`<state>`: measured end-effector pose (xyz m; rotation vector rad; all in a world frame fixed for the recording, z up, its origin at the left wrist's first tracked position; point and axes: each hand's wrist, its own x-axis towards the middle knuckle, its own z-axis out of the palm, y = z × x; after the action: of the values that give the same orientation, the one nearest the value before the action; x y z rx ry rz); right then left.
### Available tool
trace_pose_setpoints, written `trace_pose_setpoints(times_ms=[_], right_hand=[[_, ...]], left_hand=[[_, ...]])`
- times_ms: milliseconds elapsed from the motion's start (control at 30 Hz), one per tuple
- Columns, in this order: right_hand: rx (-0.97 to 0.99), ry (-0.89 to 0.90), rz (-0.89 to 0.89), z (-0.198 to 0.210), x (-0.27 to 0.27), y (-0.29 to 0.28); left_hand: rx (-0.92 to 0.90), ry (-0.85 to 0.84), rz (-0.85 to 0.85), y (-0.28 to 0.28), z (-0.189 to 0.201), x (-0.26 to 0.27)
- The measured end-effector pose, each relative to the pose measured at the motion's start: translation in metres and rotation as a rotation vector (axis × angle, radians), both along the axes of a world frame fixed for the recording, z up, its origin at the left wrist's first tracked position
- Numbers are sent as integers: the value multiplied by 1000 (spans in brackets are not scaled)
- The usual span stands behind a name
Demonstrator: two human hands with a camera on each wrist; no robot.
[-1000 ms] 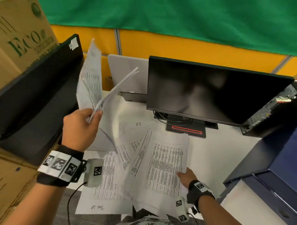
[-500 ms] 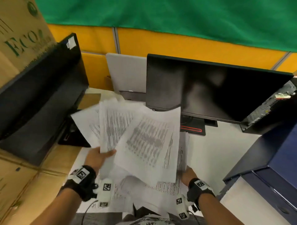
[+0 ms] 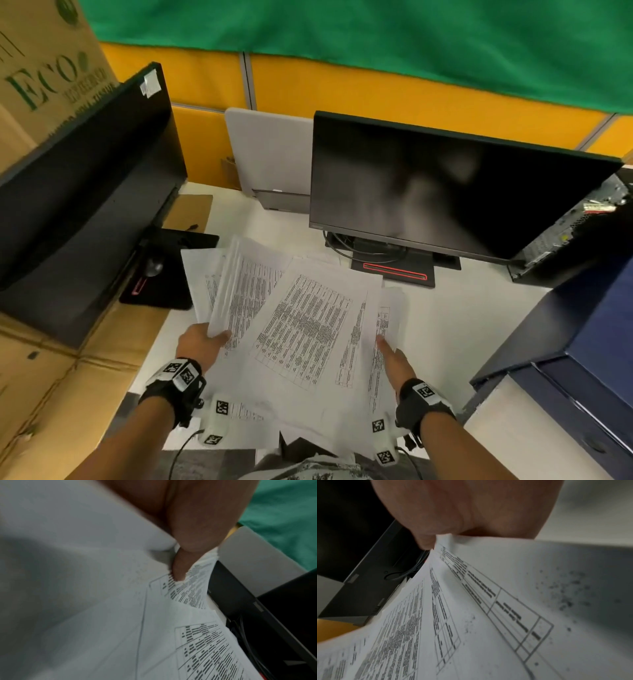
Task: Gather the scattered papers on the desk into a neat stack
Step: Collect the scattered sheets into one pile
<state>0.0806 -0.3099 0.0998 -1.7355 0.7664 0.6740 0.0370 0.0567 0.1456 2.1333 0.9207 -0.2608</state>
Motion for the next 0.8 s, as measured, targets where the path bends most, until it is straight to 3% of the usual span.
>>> trace_pose_setpoints(times_ms=[233,300,433,533,700,800], right_hand=[[-130,-69,124,-3,-5,13],[-192,-45,171,-3,-6,14],[-202,-54,200,-10,-7,10],[-195,-56,225,-10,-5,6],[-197,-23,247,-1,-6,3],[-185,-30,218,4,-7,5]], left_hand=[[-212,76,-338,-13,19,0],[-183,86,-354,-20,9,-3],[5,46,-226,-19,4,-6],[140,-73,-186,-5,28,-2],[386,-427,-121,26,97,4],[317,-593,-6,31,144,1]])
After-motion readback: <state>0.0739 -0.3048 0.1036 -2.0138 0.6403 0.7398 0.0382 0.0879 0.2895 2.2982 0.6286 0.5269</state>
